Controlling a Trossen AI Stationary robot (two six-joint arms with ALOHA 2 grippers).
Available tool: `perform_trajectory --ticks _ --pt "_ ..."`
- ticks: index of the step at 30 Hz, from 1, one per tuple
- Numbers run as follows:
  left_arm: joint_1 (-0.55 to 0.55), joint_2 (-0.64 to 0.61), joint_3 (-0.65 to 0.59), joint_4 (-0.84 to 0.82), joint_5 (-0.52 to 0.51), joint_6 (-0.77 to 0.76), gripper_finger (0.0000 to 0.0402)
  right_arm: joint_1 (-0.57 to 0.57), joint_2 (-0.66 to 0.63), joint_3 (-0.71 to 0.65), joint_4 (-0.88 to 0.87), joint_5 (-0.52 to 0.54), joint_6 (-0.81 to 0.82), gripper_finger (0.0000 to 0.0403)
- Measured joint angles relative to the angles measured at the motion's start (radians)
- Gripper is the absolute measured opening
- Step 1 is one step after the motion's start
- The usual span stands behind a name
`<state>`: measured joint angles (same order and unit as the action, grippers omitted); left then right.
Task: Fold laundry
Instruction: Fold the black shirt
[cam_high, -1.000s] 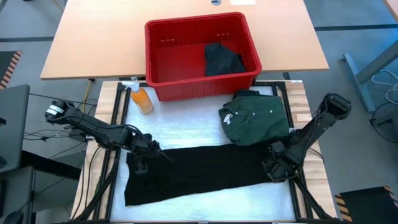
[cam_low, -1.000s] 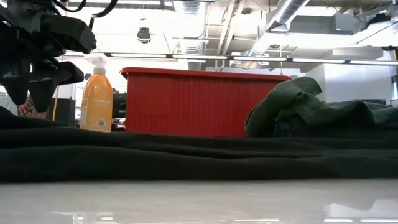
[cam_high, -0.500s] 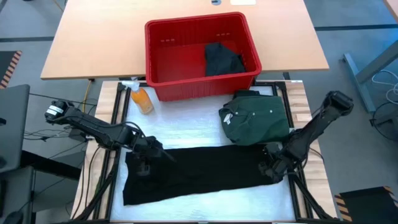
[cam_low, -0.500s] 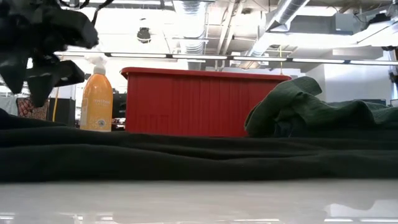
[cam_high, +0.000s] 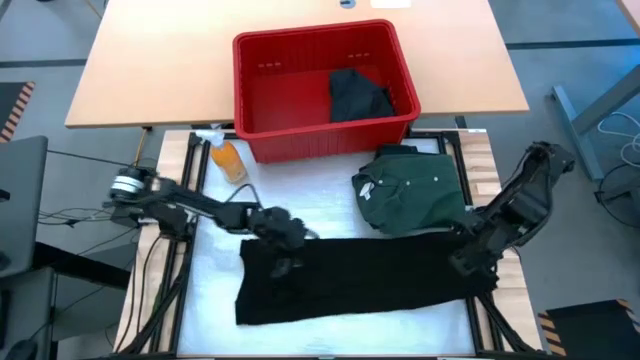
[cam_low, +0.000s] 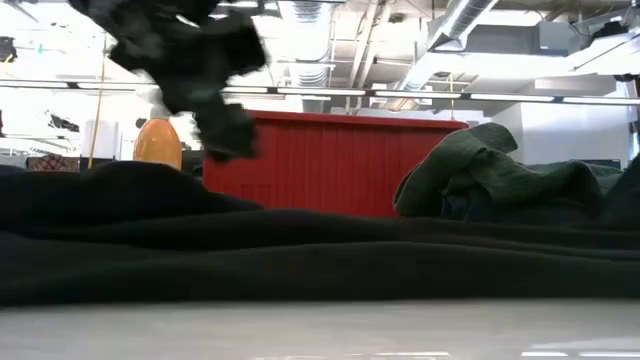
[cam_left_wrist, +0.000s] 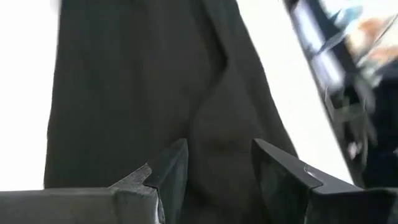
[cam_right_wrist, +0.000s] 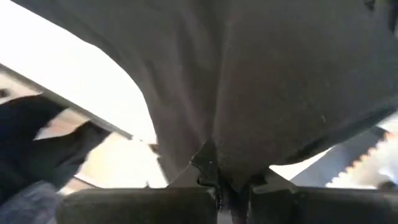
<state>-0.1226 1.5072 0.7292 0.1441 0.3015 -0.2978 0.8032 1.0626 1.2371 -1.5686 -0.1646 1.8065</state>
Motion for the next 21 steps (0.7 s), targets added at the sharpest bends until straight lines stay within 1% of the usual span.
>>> perform_trajectory --ticks 2,4,7,10,13,18,21 --pt "0.026 0.098 0.026 0.155 0.045 -0.015 0.0167 -0.002 -0.002 0.031 0.000 0.008 0.002 0.0029" --pt "0.041 0.194 0.074 0.269 0.093 -0.019 0.0167 -0.003 0.010 0.065 -0.001 0.033 0.002 0.0029" --pt "0.045 0.313 0.166 0.344 0.168 -0.008 0.0167 -0.006 0.044 0.115 -0.001 0.035 -0.024 0.0029" --pt "0.045 0.410 0.275 0.345 0.230 0.022 0.0167 -0.018 0.083 0.179 0.000 0.036 -0.058 0.0029" --pt "0.045 0.490 0.377 0.330 0.272 0.048 0.0167 -0.028 0.122 0.271 -0.002 0.049 -0.105 0.0029" --pt "0.044 0.604 0.539 0.287 0.269 0.098 0.0167 -0.024 0.172 0.472 -0.001 0.119 -0.176 0.0029" --pt "0.037 0.681 0.653 0.246 0.286 0.117 0.0167 -0.026 0.188 0.562 -0.001 0.148 -0.235 0.0029"
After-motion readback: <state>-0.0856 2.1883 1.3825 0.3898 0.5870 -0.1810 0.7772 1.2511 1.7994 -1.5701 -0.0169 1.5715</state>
